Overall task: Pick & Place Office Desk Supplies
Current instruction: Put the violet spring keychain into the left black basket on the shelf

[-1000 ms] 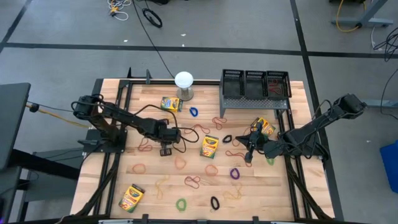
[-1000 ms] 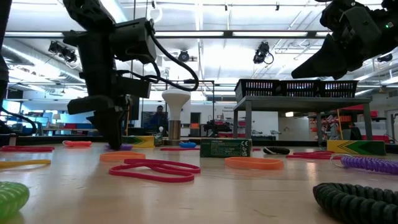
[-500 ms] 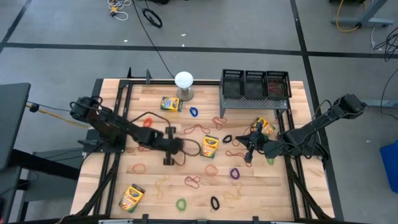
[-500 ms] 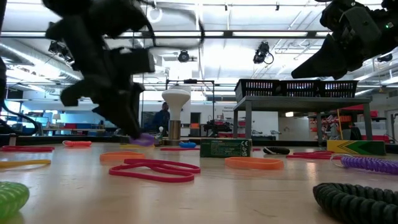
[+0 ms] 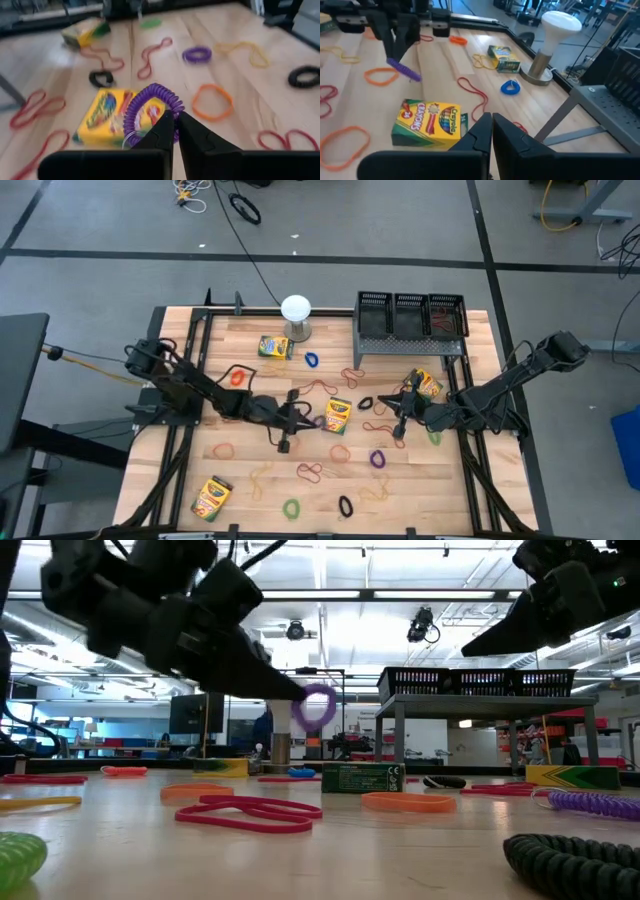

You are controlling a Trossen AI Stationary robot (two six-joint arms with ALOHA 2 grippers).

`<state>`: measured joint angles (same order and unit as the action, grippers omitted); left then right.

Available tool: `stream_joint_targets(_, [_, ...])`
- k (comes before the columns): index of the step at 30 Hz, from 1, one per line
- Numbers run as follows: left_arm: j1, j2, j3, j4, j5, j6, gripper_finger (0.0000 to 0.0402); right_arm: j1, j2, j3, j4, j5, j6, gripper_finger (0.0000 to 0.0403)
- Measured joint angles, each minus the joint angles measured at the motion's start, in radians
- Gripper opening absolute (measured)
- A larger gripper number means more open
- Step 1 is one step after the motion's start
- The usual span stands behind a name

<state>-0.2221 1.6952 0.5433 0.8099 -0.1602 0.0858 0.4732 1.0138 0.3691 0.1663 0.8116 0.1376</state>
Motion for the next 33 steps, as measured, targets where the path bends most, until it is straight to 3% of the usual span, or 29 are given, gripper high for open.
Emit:
stream_joint_targets(8, [0.101,0.225,0.004,0.479,0.238,0.02,0.0018,0.0,0.0,0.0,0.0,-0.001,0.035,0.0023])
stream_joint_targets(12, [0.134,0.315,0.008,0.613,0.27,0.012,0.0018,-0.014,0.0,0.0,0.063,0.0,-0.041,0.0023])
stream_joint_targets(15, [0.146,0.353,0.029,0.646,0.284,0.011,0.0018,-0.051,0.001,0.0,0.1,-0.044,-0.026,0.0023])
stream_joint_targets(20, [0.159,0.394,0.089,0.649,0.322,0.014,0.0018,-0.131,0.033,0.0,0.13,-0.229,-0.013,0.0019])
stream_joint_targets(26, [0.158,0.406,0.13,0.646,0.349,0.035,0.0018,-0.142,0.184,0.02,0.179,-0.236,-0.085,0.0007])
stream_joint_targets(33, [0.158,0.406,0.129,0.637,0.348,0.038,0.0018,-0.139,0.326,0.119,0.152,-0.262,-0.143,0.0075])
